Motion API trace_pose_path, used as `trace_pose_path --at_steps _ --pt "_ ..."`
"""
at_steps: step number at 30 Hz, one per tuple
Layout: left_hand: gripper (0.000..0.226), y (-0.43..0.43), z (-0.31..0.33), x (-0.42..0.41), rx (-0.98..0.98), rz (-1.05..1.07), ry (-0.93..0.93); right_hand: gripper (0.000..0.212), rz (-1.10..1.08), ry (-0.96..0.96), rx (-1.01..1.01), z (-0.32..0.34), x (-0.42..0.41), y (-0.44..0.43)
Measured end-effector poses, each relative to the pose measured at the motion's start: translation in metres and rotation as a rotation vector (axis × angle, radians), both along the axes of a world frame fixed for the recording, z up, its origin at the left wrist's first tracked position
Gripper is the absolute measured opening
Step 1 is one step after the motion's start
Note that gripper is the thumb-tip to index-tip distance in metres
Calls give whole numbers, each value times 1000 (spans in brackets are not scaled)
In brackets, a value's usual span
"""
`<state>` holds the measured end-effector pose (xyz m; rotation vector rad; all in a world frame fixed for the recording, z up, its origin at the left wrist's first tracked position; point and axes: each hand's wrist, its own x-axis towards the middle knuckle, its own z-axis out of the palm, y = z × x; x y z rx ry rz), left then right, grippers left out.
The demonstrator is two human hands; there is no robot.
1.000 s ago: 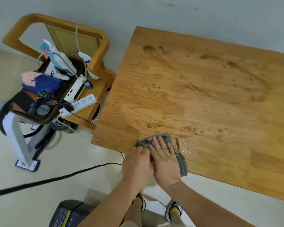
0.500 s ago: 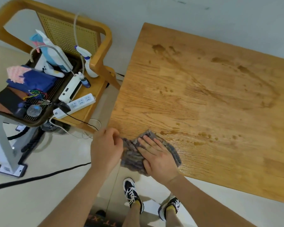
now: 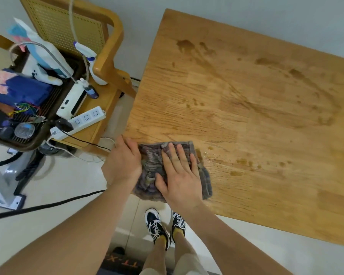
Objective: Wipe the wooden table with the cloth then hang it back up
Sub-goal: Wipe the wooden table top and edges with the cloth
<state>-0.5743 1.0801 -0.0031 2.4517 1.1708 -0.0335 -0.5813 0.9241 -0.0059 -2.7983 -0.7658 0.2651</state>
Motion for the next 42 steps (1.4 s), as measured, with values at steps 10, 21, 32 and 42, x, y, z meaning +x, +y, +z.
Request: trace_pose_path --at_steps 10,21,32,42 --pt "32 -7 4 4 -17 -6 27 55 -8 -10 -102 6 70 -60" --pt "41 -3 6 7 12 7 74 49 209 68 -3 11 103 -79" --pt "33 1 11 5 -128 -27 93 43 79 140 169 9 62 29" --pt "32 50 16 99 -626 -111 -82 59 -467 42 96 15 91 91"
